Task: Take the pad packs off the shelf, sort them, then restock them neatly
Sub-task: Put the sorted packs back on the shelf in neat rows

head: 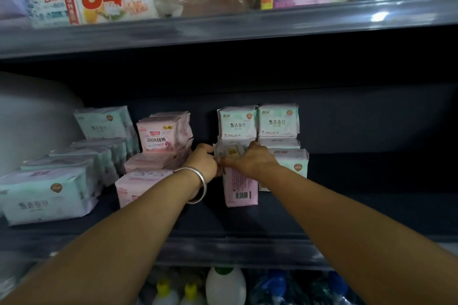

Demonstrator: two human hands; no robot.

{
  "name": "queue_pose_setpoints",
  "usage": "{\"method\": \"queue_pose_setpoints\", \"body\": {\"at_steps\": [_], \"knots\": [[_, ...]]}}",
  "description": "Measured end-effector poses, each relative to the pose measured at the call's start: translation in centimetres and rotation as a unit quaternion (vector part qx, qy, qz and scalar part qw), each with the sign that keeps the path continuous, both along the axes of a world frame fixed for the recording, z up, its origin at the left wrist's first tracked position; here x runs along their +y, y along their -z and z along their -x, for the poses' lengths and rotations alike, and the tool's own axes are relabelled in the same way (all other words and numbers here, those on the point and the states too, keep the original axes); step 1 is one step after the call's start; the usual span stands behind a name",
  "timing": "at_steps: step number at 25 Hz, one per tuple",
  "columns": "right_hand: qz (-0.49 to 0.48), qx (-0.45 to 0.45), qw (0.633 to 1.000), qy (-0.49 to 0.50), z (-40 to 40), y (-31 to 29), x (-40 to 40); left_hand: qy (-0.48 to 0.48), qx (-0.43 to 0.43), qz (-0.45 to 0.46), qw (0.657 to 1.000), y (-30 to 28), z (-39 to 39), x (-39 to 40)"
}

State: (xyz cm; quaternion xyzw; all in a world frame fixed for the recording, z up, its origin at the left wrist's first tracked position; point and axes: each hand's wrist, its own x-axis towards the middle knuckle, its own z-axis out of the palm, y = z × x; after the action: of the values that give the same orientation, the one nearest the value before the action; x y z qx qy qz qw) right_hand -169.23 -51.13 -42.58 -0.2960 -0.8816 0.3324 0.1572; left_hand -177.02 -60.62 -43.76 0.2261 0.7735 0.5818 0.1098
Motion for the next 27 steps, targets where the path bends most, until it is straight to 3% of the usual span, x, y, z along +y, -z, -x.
{"method": "queue_pose_setpoints", "body": {"at_steps": [3,6,9,11,12,14,16,18,23,27], "knots": [[0.004,0.033,0.999,0.029,0.2,0.2,-0.3,-0.002,0.012,0.005,1.000,-0.4,0.0,-0.3],[0.121,0.126,0.984,0.018,-0.6,0.0,0.4,-0.025,0.025,0.036,0.999,-0.7,1.0,-0.8],[0.341,0.250,0.905,-0.047,-2.0,0.2,1.3,-0.013,-0.064,-0.026,0.998,-0.6,1.3,-1.9],[0.428,0.285,0.852,-0.101,-2.9,0.9,2.3,0.022,-0.158,-0.091,0.983,-1.3,0.1,-2.6],[0.439,0.275,0.846,-0.128,-3.3,1.3,2.8,0.055,-0.178,-0.108,0.977,-1.6,-0.2,-3.0],[0.372,0.194,0.894,-0.159,-4.1,1.9,3.4,0.093,-0.150,-0.089,0.980,-1.6,0.3,-3.4],[0.246,0.096,0.952,-0.155,-4.6,2.2,3.5,0.081,-0.088,-0.005,0.993,-1.8,0.7,-3.6],[0.145,0.055,0.980,-0.125,-4.6,2.6,3.4,0.048,-0.015,0.081,0.995,-1.7,1.2,-3.4],[-0.002,0.007,0.996,-0.091,-4.0,3.9,4.4,0.011,0.104,0.120,0.987,-0.1,2.3,-1.6],[-0.062,-0.010,0.995,-0.084,-3.7,4.7,5.3,0.009,0.216,0.189,0.958,2.2,2.1,0.4]]}}
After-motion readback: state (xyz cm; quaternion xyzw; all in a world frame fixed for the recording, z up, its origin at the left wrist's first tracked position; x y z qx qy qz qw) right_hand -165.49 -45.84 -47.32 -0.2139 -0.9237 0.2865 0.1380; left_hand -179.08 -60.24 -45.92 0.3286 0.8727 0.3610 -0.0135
